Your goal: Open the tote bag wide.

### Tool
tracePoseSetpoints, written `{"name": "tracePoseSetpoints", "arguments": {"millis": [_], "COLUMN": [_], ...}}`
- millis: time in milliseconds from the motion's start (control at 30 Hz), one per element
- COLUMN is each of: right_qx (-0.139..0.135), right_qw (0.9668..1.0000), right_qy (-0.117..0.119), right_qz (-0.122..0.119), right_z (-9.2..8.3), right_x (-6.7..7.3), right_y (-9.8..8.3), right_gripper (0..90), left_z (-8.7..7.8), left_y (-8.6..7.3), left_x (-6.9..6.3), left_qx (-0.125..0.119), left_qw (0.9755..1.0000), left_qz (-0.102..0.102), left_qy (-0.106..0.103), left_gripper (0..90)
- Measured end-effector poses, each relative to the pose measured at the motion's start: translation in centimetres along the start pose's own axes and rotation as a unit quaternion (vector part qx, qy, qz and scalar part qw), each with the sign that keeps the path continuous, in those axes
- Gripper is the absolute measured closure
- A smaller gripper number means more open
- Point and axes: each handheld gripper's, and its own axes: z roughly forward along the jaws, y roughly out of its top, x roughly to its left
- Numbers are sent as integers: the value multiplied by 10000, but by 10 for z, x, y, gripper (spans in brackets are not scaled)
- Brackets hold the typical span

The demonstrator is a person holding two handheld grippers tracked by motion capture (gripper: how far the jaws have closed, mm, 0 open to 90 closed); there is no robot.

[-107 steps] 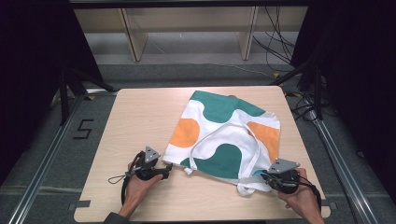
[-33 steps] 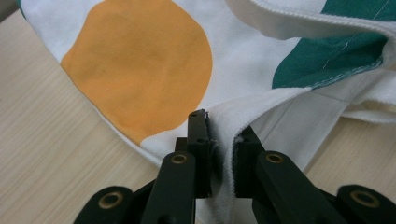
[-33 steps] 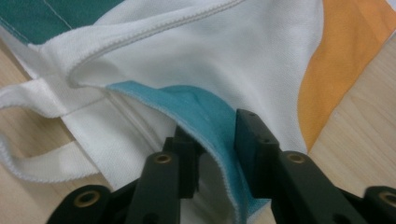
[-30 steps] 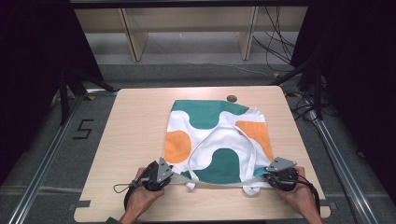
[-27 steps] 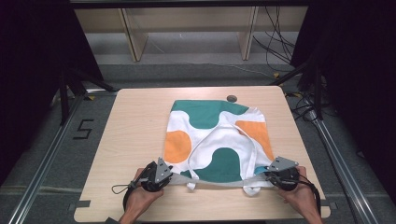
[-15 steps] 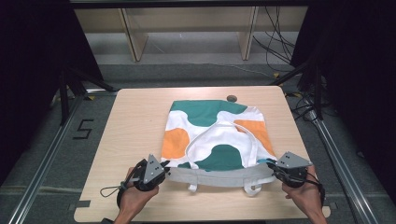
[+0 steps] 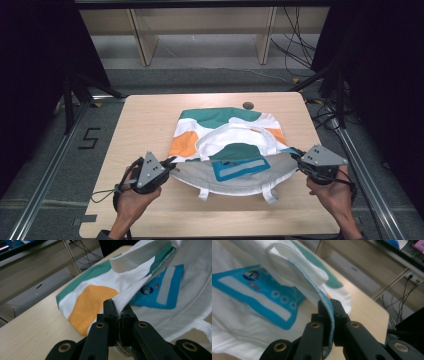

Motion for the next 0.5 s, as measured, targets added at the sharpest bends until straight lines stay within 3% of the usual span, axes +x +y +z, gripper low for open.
{"name": "tracePoseSetpoints", "arguments": {"millis": [67, 167, 233, 300, 367, 433, 500], "right_qx": [-258, -377, -432, -578, -651, -725, -797], "right_qw": [9996, 9991, 9986, 9972, 9965, 9962, 9952], "right_qy": [-112, -163, -194, -309, -367, -358, -409], "right_qz": [-63, -115, -222, -373, -365, -321, -399], "right_z": [-6, -9, -12, -17, -20, -24, -29], "right_x": [-6, -9, -12, -17, -20, -24, -28], "right_y": [17, 29, 41, 57, 62, 70, 81], "right_gripper": [885, 885, 885, 886, 886, 886, 886], "left_z": [-5, -12, -18, -24, -31, -37, -45], "left_y": [9, 23, 33, 41, 48, 55, 63], "left_x": [4, 12, 16, 20, 24, 23, 21], "left_qx": [-135, -322, -428, -588, -810, -860, -967], "left_qw": [9999, 9991, 9981, 9976, 9959, 9957, 9949], "left_qz": [48, -7, 86, -59, -354, -179, -101], "left_qy": [60, 277, 441, 371, 200, 298, 263], "left_gripper": [863, 865, 868, 868, 869, 870, 871]}}
